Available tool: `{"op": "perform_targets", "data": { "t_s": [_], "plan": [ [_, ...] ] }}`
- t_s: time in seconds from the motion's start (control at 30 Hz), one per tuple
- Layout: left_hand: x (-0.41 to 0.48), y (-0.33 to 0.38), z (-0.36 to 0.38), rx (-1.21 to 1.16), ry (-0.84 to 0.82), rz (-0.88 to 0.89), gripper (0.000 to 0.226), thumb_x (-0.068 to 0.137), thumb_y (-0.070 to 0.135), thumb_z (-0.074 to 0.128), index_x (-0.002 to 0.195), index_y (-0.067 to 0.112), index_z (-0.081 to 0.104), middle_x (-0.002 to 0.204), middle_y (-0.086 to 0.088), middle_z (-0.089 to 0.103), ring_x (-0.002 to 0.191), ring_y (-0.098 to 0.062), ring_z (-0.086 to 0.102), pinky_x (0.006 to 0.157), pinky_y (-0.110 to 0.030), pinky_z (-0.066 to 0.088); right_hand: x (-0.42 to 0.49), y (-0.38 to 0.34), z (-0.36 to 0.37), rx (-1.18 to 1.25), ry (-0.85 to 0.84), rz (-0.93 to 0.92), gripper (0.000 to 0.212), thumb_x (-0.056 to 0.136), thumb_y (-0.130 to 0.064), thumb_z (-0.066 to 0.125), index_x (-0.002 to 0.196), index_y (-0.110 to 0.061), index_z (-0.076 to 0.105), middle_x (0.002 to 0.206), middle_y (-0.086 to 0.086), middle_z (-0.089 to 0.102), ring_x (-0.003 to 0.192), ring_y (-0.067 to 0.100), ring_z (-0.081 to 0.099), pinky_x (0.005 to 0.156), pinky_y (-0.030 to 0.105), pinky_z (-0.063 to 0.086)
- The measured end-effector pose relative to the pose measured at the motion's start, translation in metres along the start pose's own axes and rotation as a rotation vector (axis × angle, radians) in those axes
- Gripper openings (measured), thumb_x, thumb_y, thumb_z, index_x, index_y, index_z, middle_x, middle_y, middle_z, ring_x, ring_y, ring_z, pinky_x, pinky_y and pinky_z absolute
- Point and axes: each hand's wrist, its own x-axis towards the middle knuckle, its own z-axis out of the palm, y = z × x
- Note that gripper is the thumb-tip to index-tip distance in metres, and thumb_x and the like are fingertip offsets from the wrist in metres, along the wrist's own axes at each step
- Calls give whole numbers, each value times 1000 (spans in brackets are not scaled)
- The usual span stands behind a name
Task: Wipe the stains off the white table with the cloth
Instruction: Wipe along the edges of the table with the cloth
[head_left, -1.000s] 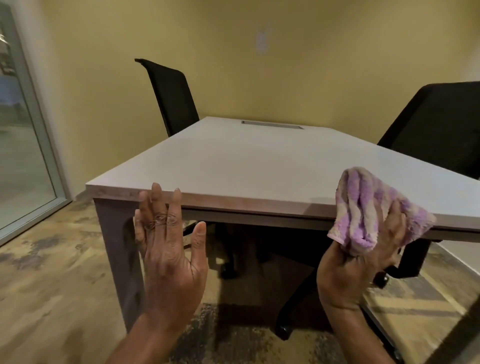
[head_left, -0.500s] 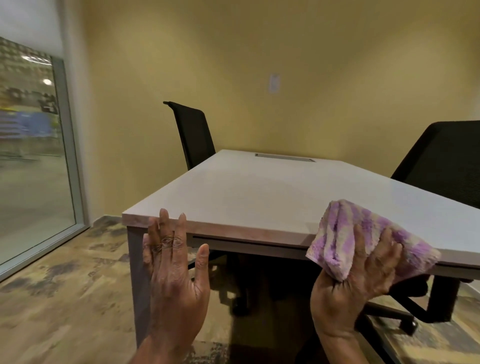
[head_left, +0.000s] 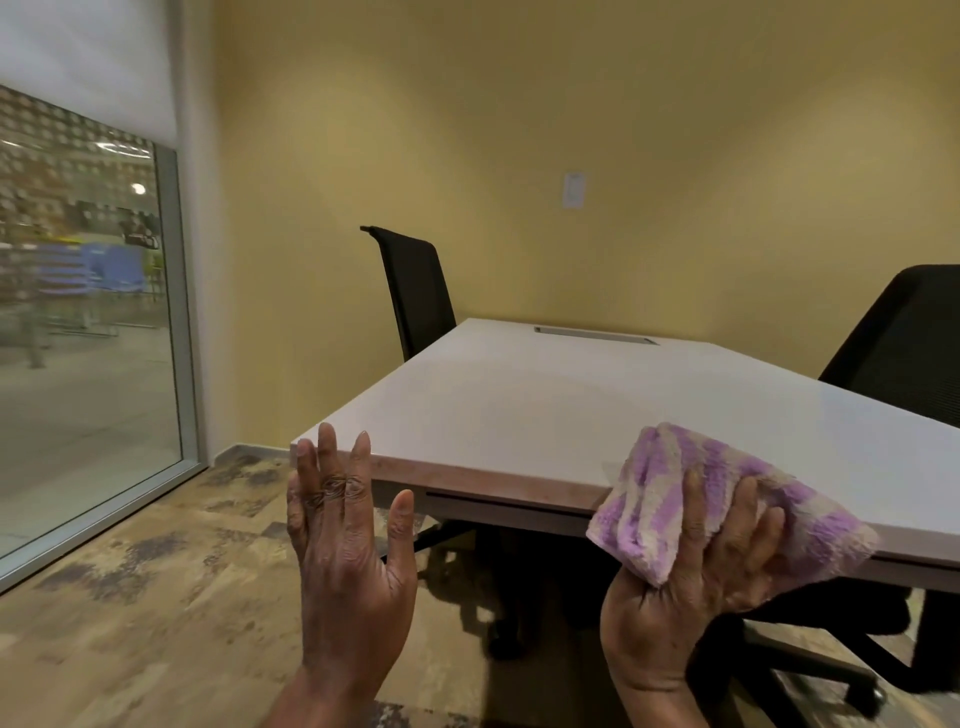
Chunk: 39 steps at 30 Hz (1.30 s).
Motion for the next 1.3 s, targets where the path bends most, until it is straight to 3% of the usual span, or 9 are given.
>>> {"op": "perform_targets", "data": {
  "t_s": [0.03,0.1,0.23,0.47,0.6,0.7,0.87,1.07,1.3],
  "plan": [
    [1,-3,0,-4,13,9,65,103,39,37,159,8,26,171,-9,12,159,-28,2,127,-52,8,-5,-10,3,31,70,37,60,94,-23,51,151,-4,45,163,27,27,153,50,15,122,60,6],
    [2,-9,-1,-18,5,-3,65,102,36,38,159,8,25,171,-8,10,159,-26,1,127,-53,8,-11,-29,11,83,108,30,62,88,-16,58,149,-7,49,162,25,31,153,48,17,122,59,5],
    [6,-22,-6,-40,27,-16,65,102,38,38,159,9,26,171,-6,10,159,-25,0,127,-54,9,-15,-40,19,103,98,-10,56,92,-20,52,147,-6,51,160,27,33,151,50,19,119,69,11],
    [13,-43,-7,-45,45,-45,65,102,39,37,160,10,24,172,-5,10,159,-25,0,126,-56,10,-28,-74,38,133,74,-13,59,93,-29,49,149,-10,48,161,25,33,152,48,17,119,69,2],
    [8,-61,-6,-44,36,-93,73,104,55,27,162,16,9,172,-1,3,159,-21,-4,128,-47,3,-34,-82,47,131,65,-27,58,96,-32,48,150,-12,48,161,24,32,152,49,16,120,68,1],
    [2,-72,-8,-51,27,-132,80,101,63,23,163,15,7,172,0,1,159,-18,-6,128,-45,2,-38,-89,50,161,50,-47,58,95,-32,46,149,-11,48,161,23,32,153,47,15,119,69,3],
    [2,-88,-9,10,-11,-97,75,102,53,30,162,13,12,172,-1,4,159,-20,-5,128,-44,2,-46,-108,55,191,25,-91,59,105,-47,30,152,-15,43,160,19,35,155,41,12,118,70,4],
    [4,-106,-10,76,-70,-66,72,101,49,34,162,13,15,172,-2,3,159,-22,-6,127,-47,2,-58,-130,67,242,-22,-190,62,94,-40,48,151,-16,42,164,13,28,156,40,10,119,67,-1],
    [-2,-124,-9,169,-134,-63,76,101,53,34,162,15,11,172,-2,-3,159,-24,-6,126,-48,3,-69,-150,75,289,-101,-273,64,94,-42,51,152,-16,44,168,8,24,156,44,10,119,67,-5]
  ]
}}
